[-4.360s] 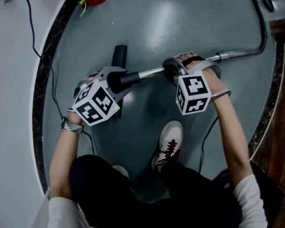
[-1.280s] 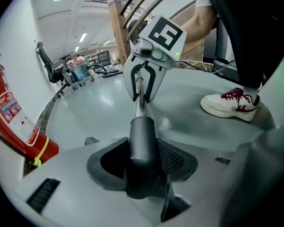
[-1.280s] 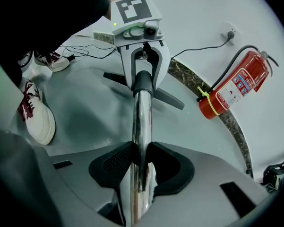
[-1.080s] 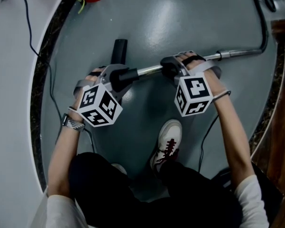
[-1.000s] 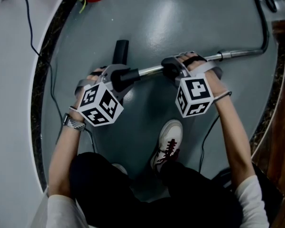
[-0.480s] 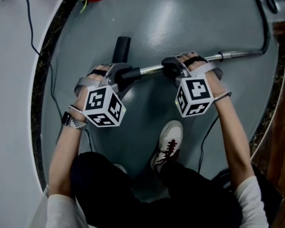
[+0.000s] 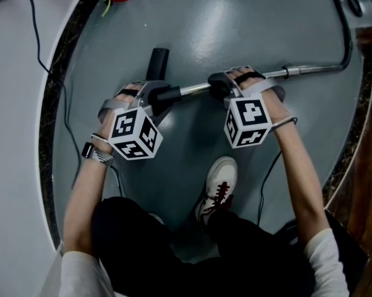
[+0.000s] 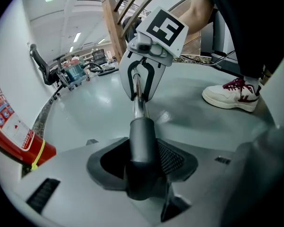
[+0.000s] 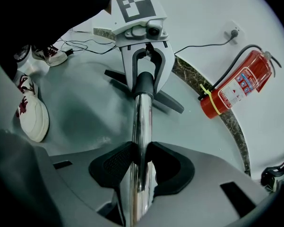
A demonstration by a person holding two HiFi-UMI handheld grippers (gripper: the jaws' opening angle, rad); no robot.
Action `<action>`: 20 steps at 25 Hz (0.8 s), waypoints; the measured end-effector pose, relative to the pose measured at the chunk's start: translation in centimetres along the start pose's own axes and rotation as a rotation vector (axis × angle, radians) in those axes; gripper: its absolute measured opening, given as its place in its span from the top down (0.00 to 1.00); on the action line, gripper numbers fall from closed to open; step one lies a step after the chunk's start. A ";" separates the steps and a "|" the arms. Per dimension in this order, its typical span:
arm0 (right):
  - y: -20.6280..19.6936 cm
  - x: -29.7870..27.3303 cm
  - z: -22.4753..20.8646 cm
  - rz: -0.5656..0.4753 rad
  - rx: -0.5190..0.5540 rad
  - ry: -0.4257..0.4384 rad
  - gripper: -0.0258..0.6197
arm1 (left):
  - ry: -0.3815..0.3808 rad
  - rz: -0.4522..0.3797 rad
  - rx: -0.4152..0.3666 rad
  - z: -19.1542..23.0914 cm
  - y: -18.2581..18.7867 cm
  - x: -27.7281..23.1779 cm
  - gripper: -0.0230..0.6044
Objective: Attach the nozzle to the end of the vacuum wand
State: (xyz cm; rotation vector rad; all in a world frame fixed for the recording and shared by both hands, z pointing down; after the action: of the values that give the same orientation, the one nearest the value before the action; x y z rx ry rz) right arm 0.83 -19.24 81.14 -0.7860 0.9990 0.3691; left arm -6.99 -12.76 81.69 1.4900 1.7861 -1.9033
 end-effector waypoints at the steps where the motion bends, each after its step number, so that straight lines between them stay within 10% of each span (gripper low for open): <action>1: -0.1 -0.2 0.1 -0.001 -0.001 0.005 0.73 | -0.005 0.005 0.002 0.0 -0.2 -0.2 0.67; 20: -1.3 -2.2 -1.7 -0.055 -0.040 0.030 0.73 | -0.026 0.101 -0.014 2.2 -1.9 -1.9 0.67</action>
State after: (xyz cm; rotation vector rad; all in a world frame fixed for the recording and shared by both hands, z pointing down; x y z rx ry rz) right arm -0.51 -21.23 83.11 -0.8552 0.9980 0.3314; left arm -8.51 -14.95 83.86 1.5126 1.6761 -1.8507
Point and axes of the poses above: the fingertips, and each gripper's own axes: x backward along the fingers, z to its left, y out of its top, the point moved 2 cm from there along x, backward along the fingers, and after that the axes turned 9 degrees about -z, right-handed, at the moved point
